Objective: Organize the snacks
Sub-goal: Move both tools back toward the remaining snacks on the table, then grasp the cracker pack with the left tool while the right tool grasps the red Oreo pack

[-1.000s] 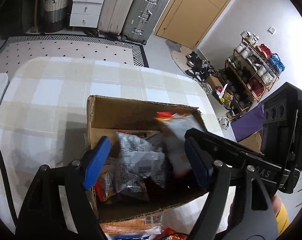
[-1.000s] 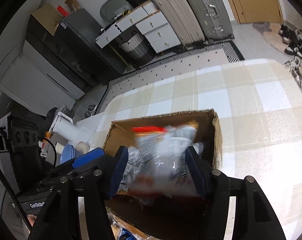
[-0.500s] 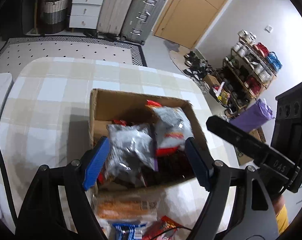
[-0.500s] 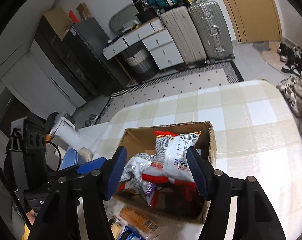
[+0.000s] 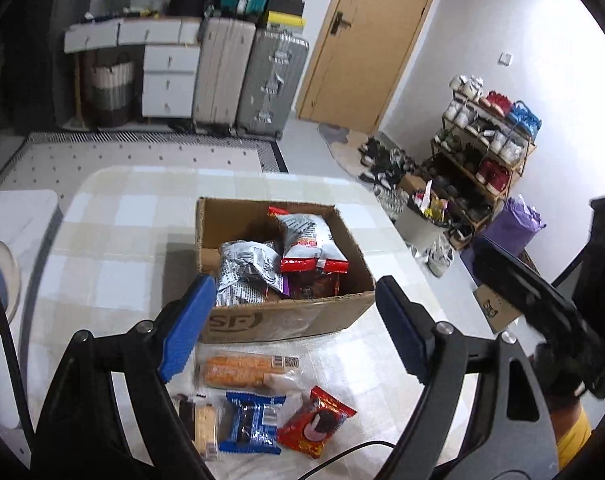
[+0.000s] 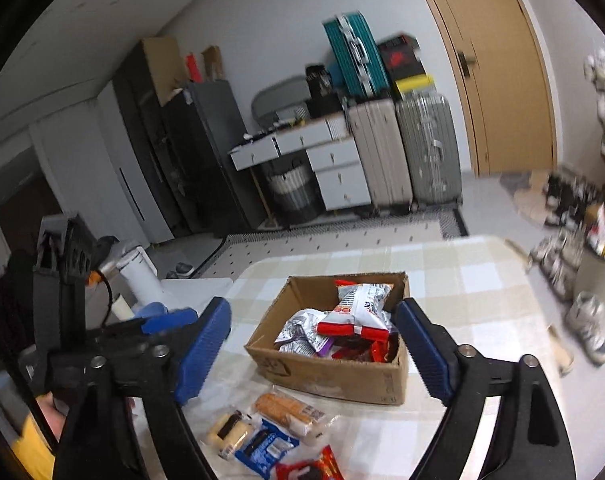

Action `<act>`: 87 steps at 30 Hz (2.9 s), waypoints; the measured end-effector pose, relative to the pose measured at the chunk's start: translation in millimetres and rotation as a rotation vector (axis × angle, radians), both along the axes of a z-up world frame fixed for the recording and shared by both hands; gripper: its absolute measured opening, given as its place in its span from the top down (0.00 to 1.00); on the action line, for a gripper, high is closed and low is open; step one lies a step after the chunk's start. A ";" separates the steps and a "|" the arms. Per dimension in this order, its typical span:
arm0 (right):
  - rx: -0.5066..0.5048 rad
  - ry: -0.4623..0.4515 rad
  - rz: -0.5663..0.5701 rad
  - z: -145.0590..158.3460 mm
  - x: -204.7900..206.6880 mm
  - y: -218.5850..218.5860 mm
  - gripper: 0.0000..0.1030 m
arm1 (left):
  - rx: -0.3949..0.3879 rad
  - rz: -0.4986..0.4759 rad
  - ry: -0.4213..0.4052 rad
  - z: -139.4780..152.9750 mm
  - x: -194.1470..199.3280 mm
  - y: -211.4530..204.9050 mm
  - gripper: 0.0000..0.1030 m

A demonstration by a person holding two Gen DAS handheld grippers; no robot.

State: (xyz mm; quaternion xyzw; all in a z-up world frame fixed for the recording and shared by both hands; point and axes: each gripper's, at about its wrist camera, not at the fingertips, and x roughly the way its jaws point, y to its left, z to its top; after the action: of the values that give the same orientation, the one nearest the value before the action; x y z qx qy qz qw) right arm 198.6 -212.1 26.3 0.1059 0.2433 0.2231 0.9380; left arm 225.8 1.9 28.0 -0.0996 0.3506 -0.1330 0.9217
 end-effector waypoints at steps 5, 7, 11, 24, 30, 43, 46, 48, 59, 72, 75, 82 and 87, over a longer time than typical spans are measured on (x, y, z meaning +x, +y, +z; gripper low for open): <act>-0.049 -0.129 0.017 10.4 -62.6 10.8 0.03 | 0.015 0.046 -0.082 15.8 -46.6 8.6 0.20; -0.067 -0.159 0.034 11.0 -80.1 14.2 0.03 | 0.030 0.076 -0.109 21.2 -70.3 13.3 0.19; -0.080 -0.220 0.056 15.0 -117.6 22.1 0.02 | 0.001 0.086 -0.108 23.5 -106.9 23.1 0.17; -0.089 -0.272 -0.001 -11.6 -186.1 25.1 0.01 | 0.093 0.146 -0.134 9.3 -203.7 26.0 0.16; -0.141 -0.224 -0.032 -45.7 -186.3 30.2 0.01 | 0.154 0.179 -0.183 -5.5 -224.4 19.8 0.00; -0.148 -0.145 -0.030 -82.8 -167.9 35.0 0.01 | 0.177 0.190 -0.114 -57.4 -201.7 24.9 0.00; -0.146 -0.127 -0.025 -87.9 -162.7 35.9 0.01 | 0.177 0.188 -0.106 -64.2 -199.6 25.5 0.00; -0.146 -0.118 -0.027 -91.0 -160.3 36.0 0.01 | 0.176 0.190 -0.101 -71.1 -196.6 27.5 0.00; -0.129 -0.033 -0.007 -117.1 -145.7 41.2 0.01 | 0.179 0.274 0.014 -116.6 -167.3 74.6 0.01; -0.120 0.075 0.016 -152.4 -123.3 45.7 0.01 | 0.196 0.223 0.215 -198.0 -73.5 75.7 0.01; -0.118 0.090 0.017 -158.0 -119.0 44.4 0.01 | 0.185 0.209 0.246 -211.4 -57.8 71.6 0.01; -0.103 0.150 0.022 -171.3 -103.1 44.1 0.01 | 0.278 0.193 0.265 -229.5 -34.2 58.0 0.01; -0.111 0.198 0.027 -178.0 -89.3 46.0 0.01 | 0.292 0.167 0.244 -228.1 -31.9 55.8 0.31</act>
State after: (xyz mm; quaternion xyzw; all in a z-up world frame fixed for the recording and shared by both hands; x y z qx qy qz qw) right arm 109.3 -166.1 -151.7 0.0720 0.3483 0.2105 0.9106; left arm 193.9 57.7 -200.1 -0.0090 0.4658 0.0091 0.8848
